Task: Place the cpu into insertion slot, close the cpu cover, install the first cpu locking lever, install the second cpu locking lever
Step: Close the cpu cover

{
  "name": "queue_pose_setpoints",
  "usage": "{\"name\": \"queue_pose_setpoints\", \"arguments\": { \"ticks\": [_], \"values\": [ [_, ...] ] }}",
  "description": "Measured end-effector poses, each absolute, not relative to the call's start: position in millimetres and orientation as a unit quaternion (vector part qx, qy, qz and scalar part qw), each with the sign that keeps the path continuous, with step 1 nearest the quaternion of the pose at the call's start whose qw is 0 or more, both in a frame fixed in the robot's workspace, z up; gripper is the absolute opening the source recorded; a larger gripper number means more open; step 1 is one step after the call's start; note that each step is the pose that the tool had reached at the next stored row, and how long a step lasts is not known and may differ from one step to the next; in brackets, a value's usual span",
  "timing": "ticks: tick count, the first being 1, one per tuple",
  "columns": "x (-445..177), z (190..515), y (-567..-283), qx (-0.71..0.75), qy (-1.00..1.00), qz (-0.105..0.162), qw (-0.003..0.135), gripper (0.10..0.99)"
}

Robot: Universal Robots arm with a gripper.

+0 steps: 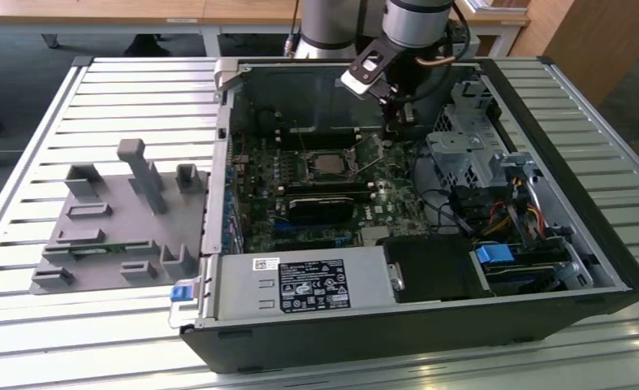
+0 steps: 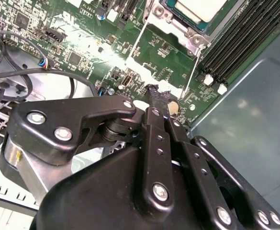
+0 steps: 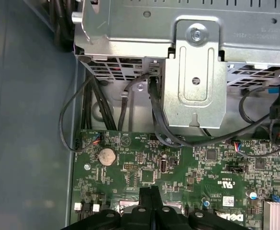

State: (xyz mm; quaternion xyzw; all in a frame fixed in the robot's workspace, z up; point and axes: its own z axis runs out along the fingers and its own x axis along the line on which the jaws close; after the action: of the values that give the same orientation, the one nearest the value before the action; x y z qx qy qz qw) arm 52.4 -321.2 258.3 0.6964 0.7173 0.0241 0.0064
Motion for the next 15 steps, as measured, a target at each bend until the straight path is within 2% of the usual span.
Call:
{"name": "queue_pose_setpoints", "arguments": {
  "ticks": [15],
  "values": [
    [61.3, 254.6, -320.0, 0.696, 0.717, 0.024, 0.007, 0.106]
  ]
}}
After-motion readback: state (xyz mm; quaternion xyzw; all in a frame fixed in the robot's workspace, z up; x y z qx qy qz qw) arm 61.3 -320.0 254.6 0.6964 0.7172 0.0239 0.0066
